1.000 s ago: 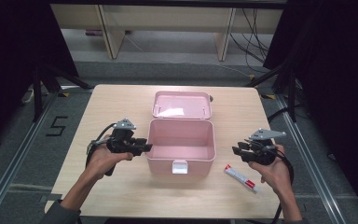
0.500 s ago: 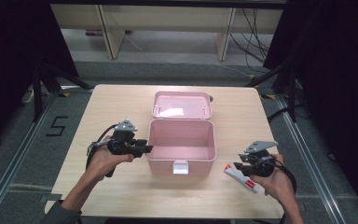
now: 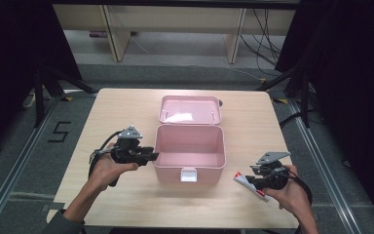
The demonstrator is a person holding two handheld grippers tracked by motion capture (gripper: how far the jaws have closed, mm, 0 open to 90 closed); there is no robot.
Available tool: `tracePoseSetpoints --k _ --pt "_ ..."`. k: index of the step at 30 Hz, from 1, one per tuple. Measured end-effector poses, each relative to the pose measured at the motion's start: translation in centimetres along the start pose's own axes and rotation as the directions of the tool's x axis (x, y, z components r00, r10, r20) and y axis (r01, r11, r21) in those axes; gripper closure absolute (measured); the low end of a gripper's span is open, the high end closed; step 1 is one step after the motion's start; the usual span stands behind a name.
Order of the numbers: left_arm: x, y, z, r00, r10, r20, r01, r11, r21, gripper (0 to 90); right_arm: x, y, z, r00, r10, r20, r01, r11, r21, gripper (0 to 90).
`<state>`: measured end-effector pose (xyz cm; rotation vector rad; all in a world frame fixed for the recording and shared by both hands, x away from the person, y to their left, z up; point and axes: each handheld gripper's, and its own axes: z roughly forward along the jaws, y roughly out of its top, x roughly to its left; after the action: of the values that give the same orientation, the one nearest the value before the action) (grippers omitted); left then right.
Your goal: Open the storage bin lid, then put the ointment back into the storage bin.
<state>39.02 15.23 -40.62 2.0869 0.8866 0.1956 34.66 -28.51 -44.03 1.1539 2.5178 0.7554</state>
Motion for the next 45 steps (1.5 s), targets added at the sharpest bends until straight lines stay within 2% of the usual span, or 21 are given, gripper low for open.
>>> tracePoseSetpoints --k 1,2,4,5,10,11,13,14,17,18,19,23,30,32,34,35,39,41,42,43,45 --pt "0.0 0.0 0.0 1.0000 -0.001 0.002 0.001 1.0000 0.000 66.0 -0.1 -0.1 0.1 0.9997 -0.024 0.010 0.024 1.000 -0.001 57.9" --pt "0.0 0.0 0.0 1.0000 -0.003 0.003 0.003 1.0000 0.001 65.8 -0.1 -0.1 -0.2 0.9998 -0.021 0.001 0.021 0.999 0.024 57.2" --pt "0.0 0.0 0.1 1.0000 -0.007 -0.007 0.007 1.0000 -0.006 65.6 -0.1 -0.4 0.0 0.9993 -0.037 0.012 0.036 0.999 0.023 55.5" --pt "0.0 0.0 0.1 0.9999 -0.008 -0.008 0.008 1.0000 -0.004 65.5 -0.1 -0.5 -0.2 0.9985 -0.054 0.003 0.054 0.997 0.055 54.9" --pt "0.0 0.0 0.0 1.0000 -0.004 -0.004 0.004 1.0000 0.003 65.1 0.2 -0.8 -0.1 0.9967 -0.079 0.019 0.077 0.993 0.094 53.6" --pt "0.0 0.0 0.1 1.0000 -0.003 -0.002 0.003 1.0000 0.005 64.7 0.3 -0.8 -0.1 0.9977 -0.068 0.009 0.066 0.991 0.114 53.3" --pt "0.0 0.0 0.1 1.0000 -0.002 0.000 0.002 1.0000 0.009 63.7 0.3 -0.8 0.1 0.9957 -0.092 0.013 0.089 0.986 0.139 52.8" --pt "0.0 0.0 0.1 1.0000 0.001 -0.001 -0.001 0.9999 0.010 63.7 0.5 -0.9 0.2 0.9971 -0.075 0.009 0.073 0.985 0.158 52.4" --pt "0.0 0.0 0.1 1.0000 -0.004 -0.008 0.004 1.0000 0.005 63.6 0.4 -0.9 0.5 0.9949 -0.101 0.002 0.099 0.977 0.186 52.2" --pt "0.1 0.0 0.2 1.0000 -0.002 -0.002 0.002 0.9999 0.014 63.0 0.5 -1.0 0.7 0.9966 -0.082 -0.003 0.081 0.977 0.197 52.1" --pt "0.0 0.0 0.4 0.9996 -0.027 0.001 0.027 0.9996 0.000 61.8 0.4 -1.0 0.8 0.9957 -0.092 -0.007 0.092 0.975 0.203 52.1" --pt "0.1 0.0 0.8 0.9996 -0.027 0.001 0.027 0.9995 0.014 58.9 0.3 -1.2 1.4 0.9962 -0.087 -0.011 0.087 0.968 0.236 51.7" --pt "0.2 0.0 0.8 0.9996 -0.029 -0.001 0.029 0.9995 0.015 58.9 -0.3 -1.2 2.1 0.9935 -0.113 -0.011 0.112 0.958 0.266 53.0" --pt "0.2 0.0 0.8 0.9997 -0.026 -0.001 0.026 0.9995 0.019 58.9 -0.2 -1.2 2.1 0.9954 -0.095 -0.016 0.096 0.955 0.280 53.3" --pt "0.0 -0.1 1.0 0.9991 -0.043 0.000 0.043 0.9991 -0.004 58.9 -0.3 -1.1 2.3 0.9933 -0.113 -0.021 0.115 0.950 0.289 54.0" --pt "0.2 0.0 0.8 0.9997 -0.023 0.002 0.023 0.9995 0.020 58.9 -0.3 -1.1 2.4 0.9936 -0.112 -0.018 0.112 0.950 0.291 54.2" --pt "0.1 -0.1 0.9 0.9991 -0.042 0.007 0.042 0.9991 0.003 58.8 -0.3 -0.7 2.8 0.9913 -0.130 -0.023 0.131 0.944 0.303 55.2" --pt "0.3 -0.1 0.8 0.9997 -0.023 0.000 0.023 0.9996 0.019 58.8 -0.2 -0.5 2.9 0.9922 -0.120 -0.035 0.125 0.940 0.318 55.7" --pt "0.3 -0.1 0.8 0.9998 -0.017 0.008 0.017 0.9996 0.023 58.8 -0.3 -0.4 3.0 0.9892 -0.141 -0.039 0.146 0.938 0.314 56.0" --pt "0.3 -0.1 0.8 0.9997 -0.024 0.004 0.024 0.9996 0.018 58.8 -0.3 -0.3 2.9 0.9912 -0.127 -0.039 0.132 0.938 0.321 56.5" --pt "0.3 -0.1 0.8 0.9997 -0.025 0.000 0.025 0.9995 0.018 58.8 -0.4 -0.2 3.0 0.9893 -0.138 -0.047 0.146 0.934 0.327 56.9"
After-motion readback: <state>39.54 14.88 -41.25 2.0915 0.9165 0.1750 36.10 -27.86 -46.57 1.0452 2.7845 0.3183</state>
